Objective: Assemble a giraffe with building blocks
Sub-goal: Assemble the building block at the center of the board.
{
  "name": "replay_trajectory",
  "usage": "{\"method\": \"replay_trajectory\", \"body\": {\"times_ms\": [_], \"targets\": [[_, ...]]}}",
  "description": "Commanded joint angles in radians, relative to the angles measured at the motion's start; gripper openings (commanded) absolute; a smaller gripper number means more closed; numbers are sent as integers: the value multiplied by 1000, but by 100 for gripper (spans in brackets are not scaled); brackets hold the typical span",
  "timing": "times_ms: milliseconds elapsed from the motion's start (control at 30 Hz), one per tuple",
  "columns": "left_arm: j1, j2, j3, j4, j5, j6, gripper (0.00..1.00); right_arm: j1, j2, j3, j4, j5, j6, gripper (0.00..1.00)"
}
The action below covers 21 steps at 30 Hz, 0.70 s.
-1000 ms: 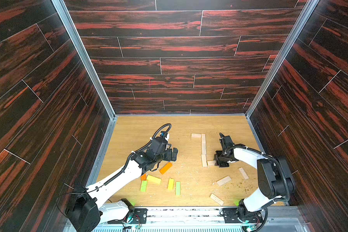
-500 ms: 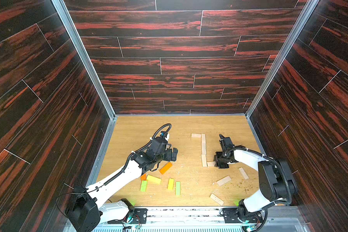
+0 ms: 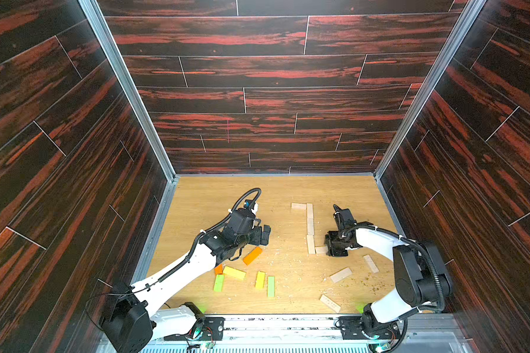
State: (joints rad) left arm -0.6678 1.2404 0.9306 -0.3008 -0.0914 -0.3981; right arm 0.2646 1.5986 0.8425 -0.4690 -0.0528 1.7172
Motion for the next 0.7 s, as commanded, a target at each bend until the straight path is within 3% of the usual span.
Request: {"method": "replay_trajectory", "body": {"times_ms": [0,267,667], "targets": [[2,-26,-16,-15,-14,19,99,10,7,-29,-79,12,11,59],[2,-26,-12,-23,-10,21,99,10,-32,18,-134,26,-35,65],[2,6,-3,8,49,20,99,-11,-314,156,-561,216,-179,65]]}}
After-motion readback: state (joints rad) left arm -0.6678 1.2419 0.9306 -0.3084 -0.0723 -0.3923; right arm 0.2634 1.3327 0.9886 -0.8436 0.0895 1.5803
